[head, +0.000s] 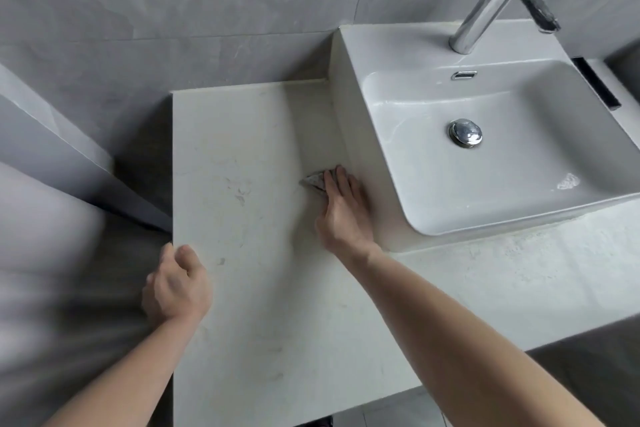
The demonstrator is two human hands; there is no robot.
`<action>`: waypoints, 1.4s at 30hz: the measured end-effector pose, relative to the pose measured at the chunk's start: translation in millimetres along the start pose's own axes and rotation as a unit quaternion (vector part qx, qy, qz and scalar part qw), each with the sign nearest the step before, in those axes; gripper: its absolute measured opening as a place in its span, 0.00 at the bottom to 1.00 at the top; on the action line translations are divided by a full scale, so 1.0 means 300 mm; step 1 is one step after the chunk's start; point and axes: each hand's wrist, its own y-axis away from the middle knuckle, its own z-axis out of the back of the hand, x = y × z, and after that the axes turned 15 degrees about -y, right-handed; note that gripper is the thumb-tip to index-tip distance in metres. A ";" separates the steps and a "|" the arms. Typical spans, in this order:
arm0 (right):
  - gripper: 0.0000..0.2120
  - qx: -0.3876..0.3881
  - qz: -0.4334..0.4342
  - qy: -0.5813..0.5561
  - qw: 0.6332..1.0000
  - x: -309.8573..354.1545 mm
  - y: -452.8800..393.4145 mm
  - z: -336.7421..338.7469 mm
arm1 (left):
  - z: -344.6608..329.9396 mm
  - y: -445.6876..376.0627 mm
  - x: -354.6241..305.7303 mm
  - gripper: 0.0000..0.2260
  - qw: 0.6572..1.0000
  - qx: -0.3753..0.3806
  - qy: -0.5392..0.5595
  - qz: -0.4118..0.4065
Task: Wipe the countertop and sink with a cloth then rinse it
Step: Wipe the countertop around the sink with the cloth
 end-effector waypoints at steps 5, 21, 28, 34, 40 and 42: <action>0.37 0.016 0.012 0.007 1.000 0.042 -0.164 0.003 | 0.003 0.000 -0.007 0.23 1.000 -0.004 0.004 0.000; 0.29 0.061 0.054 0.039 0.996 0.237 -0.771 -0.046 | -0.003 -0.006 -0.012 0.31 0.999 -0.006 0.038 -0.004; 0.32 0.137 0.193 0.015 0.971 0.305 -0.606 -0.137 | -0.012 -0.012 -0.004 0.32 0.999 -0.009 0.034 -0.004; 0.33 0.185 0.247 -0.078 0.948 0.243 -0.195 -0.191 | -0.015 -0.015 0.008 0.26 1.000 -0.024 0.019 -0.003; 0.34 0.211 0.239 -0.082 0.944 0.143 0.251 -0.164 | -0.044 -0.035 0.026 0.15 1.000 -0.004 -0.003 -0.003; 0.36 0.223 0.226 -0.077 0.945 0.078 0.385 -0.130 | -0.040 -0.031 0.030 0.16 1.000 0.011 -0.018 -0.006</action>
